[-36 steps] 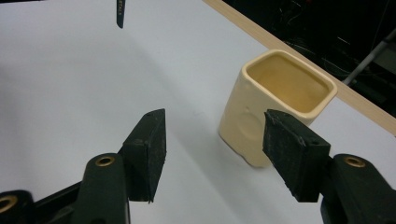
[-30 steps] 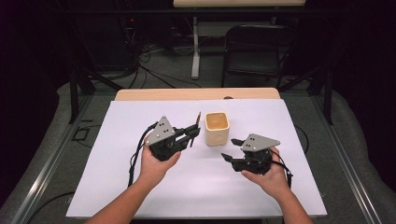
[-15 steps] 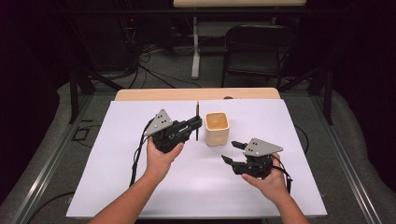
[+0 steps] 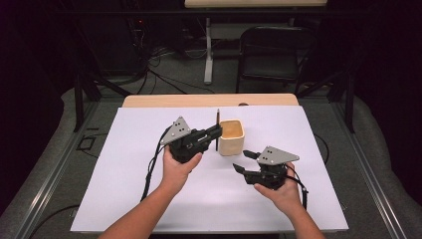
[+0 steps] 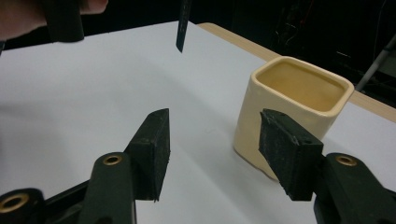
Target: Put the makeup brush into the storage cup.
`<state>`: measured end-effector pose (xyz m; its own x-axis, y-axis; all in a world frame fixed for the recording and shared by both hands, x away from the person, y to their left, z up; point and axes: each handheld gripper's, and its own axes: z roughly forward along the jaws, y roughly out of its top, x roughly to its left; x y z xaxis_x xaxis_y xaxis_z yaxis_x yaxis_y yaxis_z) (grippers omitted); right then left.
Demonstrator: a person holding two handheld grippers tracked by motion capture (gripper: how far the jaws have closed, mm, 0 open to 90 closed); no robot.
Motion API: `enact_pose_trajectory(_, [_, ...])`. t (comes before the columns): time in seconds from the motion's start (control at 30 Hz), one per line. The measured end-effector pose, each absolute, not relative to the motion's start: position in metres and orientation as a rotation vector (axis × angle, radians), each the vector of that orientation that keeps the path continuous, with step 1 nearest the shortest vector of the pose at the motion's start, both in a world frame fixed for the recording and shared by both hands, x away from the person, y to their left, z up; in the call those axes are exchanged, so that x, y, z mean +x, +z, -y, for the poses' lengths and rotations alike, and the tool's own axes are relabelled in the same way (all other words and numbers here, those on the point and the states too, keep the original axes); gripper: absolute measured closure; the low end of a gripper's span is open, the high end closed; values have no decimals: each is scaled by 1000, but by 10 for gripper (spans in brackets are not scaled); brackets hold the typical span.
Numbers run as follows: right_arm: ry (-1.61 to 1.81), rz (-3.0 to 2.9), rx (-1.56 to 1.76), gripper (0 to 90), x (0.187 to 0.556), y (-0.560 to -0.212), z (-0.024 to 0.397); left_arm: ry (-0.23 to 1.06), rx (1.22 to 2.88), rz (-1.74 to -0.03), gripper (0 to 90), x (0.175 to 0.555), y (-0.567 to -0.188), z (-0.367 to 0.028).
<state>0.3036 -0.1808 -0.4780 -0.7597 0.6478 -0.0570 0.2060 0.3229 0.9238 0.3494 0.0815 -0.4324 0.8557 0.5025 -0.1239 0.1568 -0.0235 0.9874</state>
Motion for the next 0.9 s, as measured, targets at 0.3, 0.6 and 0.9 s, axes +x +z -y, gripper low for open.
enact_pose_trajectory(0.3, [1462,-2191,776,571,307,-476,166,263,1598,-508,832,346,-437,-73])
enact_pose_trajectory(0.6, [1555,-2166,815,692,311,-472,153,244,1602,-482,832,339,-439,-68])
enact_pose_trajectory(0.9, [1562,-2180,824,698,311,-473,147,239,1605,-482,832,338,-442,-69])
